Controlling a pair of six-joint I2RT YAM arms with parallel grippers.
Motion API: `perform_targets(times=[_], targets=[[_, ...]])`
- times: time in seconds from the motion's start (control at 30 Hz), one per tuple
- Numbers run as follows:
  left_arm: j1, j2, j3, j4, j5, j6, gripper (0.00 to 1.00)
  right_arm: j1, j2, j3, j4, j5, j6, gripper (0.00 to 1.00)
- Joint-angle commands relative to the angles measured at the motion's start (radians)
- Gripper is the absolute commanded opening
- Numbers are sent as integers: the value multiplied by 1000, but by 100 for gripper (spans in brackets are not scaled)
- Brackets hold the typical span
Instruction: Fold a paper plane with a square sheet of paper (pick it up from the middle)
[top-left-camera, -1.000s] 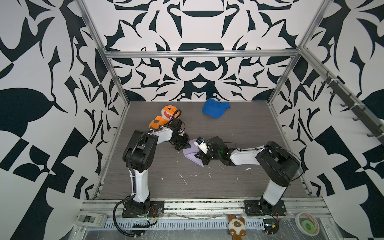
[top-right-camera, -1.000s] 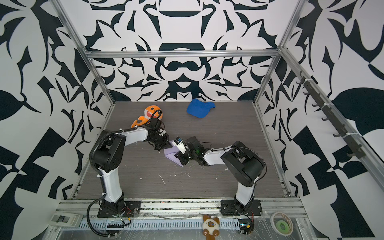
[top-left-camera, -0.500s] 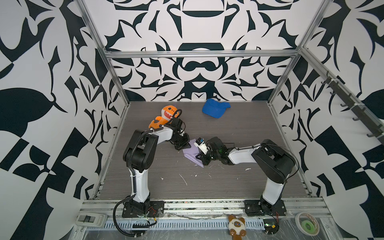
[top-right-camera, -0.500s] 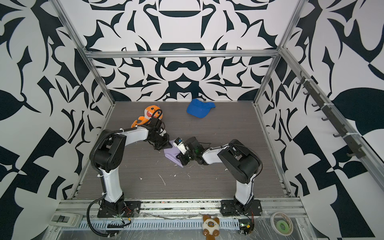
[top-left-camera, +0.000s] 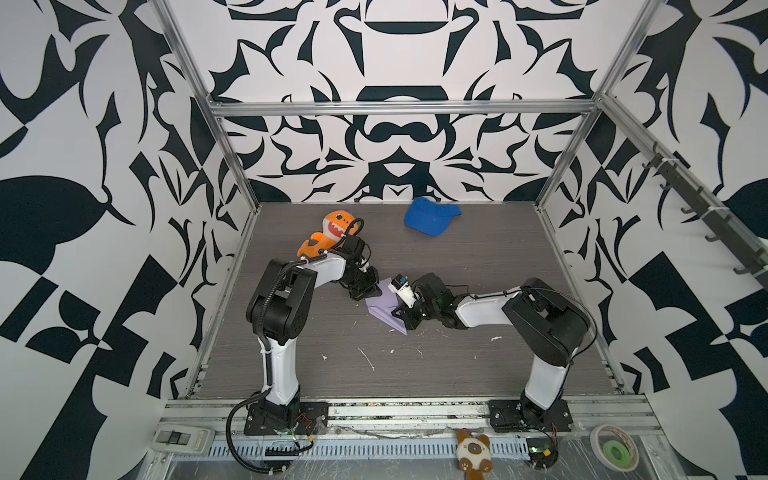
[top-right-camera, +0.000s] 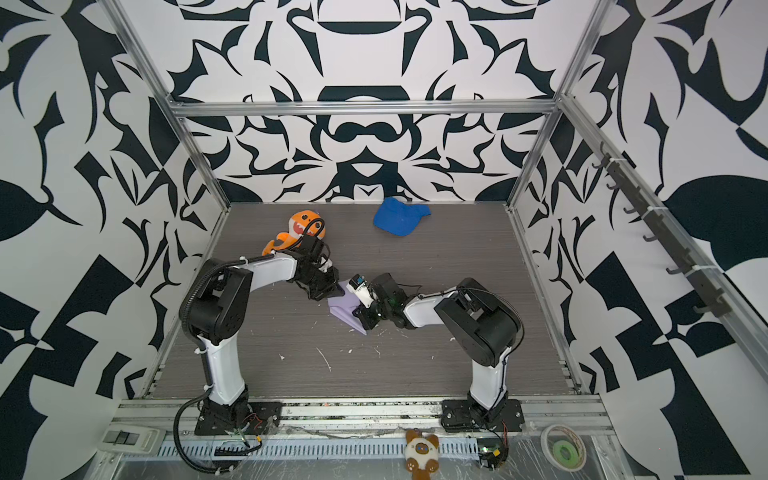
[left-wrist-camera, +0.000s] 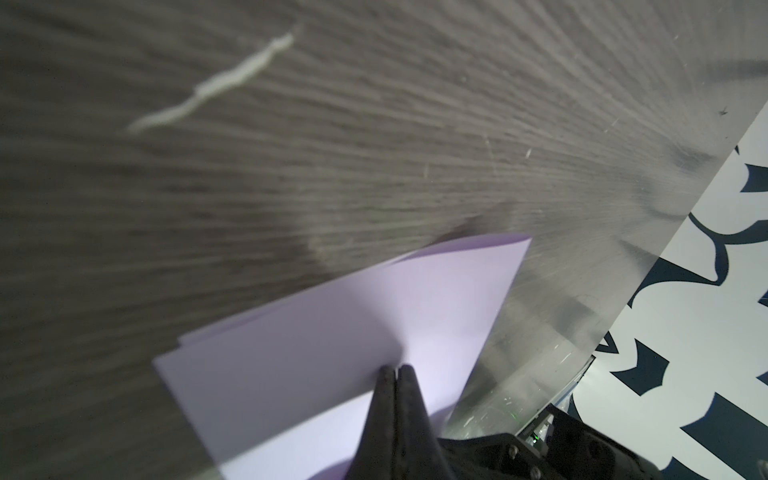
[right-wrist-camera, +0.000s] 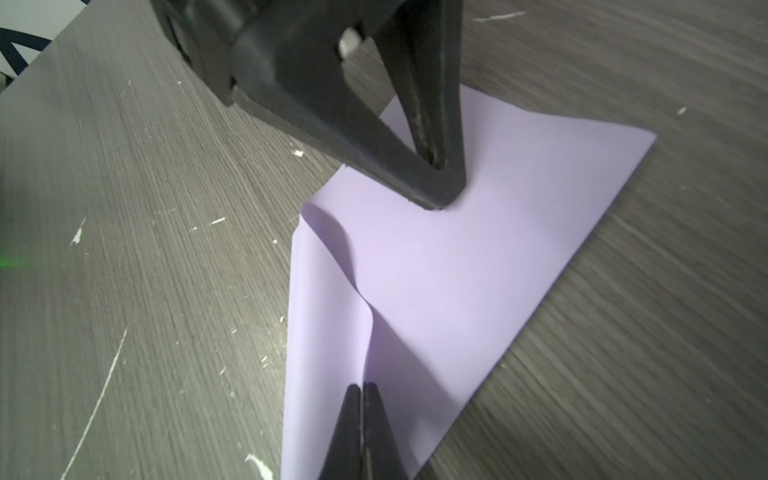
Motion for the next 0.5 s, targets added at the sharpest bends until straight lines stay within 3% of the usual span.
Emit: perform_targets(times=[0.0, 0.47], targets=[[-3, 56, -9, -80, -73, 13, 3, -4, -1, 32, -5, 9, 2, 0], [-3, 42, 4, -83, -68, 14, 3, -5, 21, 37, -42, 26, -5, 0]])
